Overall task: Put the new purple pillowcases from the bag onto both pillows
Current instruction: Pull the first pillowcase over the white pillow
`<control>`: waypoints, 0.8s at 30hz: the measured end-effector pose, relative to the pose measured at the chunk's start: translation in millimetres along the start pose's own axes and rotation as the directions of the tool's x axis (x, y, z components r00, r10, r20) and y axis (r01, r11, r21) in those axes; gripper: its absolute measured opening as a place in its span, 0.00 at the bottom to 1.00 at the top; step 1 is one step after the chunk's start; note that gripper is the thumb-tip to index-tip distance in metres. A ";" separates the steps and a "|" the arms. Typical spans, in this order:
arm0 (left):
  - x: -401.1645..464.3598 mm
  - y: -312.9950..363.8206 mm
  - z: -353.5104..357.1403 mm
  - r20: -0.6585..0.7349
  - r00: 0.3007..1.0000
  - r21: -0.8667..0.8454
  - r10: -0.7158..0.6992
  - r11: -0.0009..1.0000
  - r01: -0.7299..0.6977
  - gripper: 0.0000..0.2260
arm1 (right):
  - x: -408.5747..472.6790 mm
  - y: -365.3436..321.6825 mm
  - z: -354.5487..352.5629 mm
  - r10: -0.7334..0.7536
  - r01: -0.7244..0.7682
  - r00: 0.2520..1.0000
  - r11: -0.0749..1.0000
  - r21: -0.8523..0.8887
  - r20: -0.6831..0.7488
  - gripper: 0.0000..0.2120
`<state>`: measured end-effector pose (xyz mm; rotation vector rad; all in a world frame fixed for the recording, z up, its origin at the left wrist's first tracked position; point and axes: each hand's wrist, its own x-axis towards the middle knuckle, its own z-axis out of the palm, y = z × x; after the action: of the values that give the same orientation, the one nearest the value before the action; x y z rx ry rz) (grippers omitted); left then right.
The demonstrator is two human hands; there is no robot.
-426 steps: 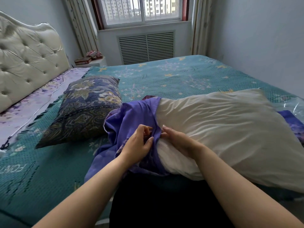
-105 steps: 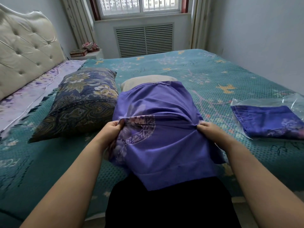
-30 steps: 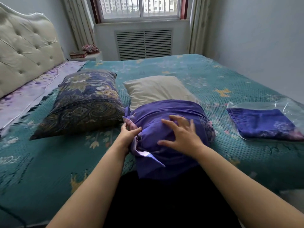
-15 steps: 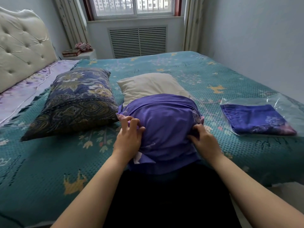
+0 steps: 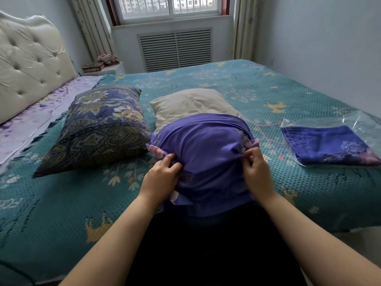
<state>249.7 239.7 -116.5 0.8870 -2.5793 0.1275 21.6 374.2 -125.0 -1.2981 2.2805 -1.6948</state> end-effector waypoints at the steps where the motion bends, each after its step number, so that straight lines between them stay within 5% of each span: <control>1: 0.7 -0.6 0.3 0.007 1.000 0.030 0.010 1.000 -0.010 0.09 | 4.7 -7.4 -0.1 0.003 -0.002 1.000 0.999 0.042 -0.019 0.06; 4: 4.5 -3.5 -1.2 -0.036 0.999 0.067 0.023 0.998 -0.021 0.13 | 22.3 -24.6 -1.1 0.032 -0.033 0.999 0.998 0.058 0.011 0.07; 7: 10.9 -2.5 -15.8 -0.096 0.995 0.085 0.025 0.996 -0.017 0.11 | 45.9 -27.3 -2.5 0.090 -0.083 0.974 0.995 -0.047 0.206 0.02; 12: 23.3 -6.0 -36.7 -0.172 0.936 -0.282 -0.307 0.926 0.252 0.10 | 74.3 -35.0 -12.6 0.072 0.017 0.842 0.987 -0.161 0.534 0.11; 15: 32.2 -14.3 -41.4 -0.159 0.891 -0.488 -0.425 0.818 0.303 0.11 | 77.8 -40.9 -18.3 0.180 0.189 0.704 0.885 -0.426 0.687 0.27; 17: 40.4 -20.1 -39.1 -0.102 0.874 -0.540 -0.476 0.764 0.353 0.11 | 77.2 -38.6 -16.0 0.087 0.261 0.809 0.833 -0.488 0.581 0.19; 19: 48.3 -25.4 -34.3 -0.015 0.875 -0.576 -0.483 0.719 0.388 0.11 | 72.3 -38.3 -15.8 -0.039 0.208 0.952 0.811 -0.547 0.304 0.14; 21: 52.8 -26.0 -33.6 0.079 0.899 -0.635 -0.431 0.673 0.379 0.13 | 69.6 -33.9 -18.4 -0.086 0.128 0.992 0.788 -0.602 0.097 0.12; 24: 50.2 -21.5 -37.9 0.211 0.928 -0.608 -0.307 0.702 0.371 0.19 | 69.8 -25.3 -19.6 0.072 -0.073 0.997 0.883 -0.464 -0.020 0.09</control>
<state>240.2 202.1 -62.5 1.0720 -2.2156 -0.8781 -18.0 344.8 -66.2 -1.2426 2.8109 -1.1584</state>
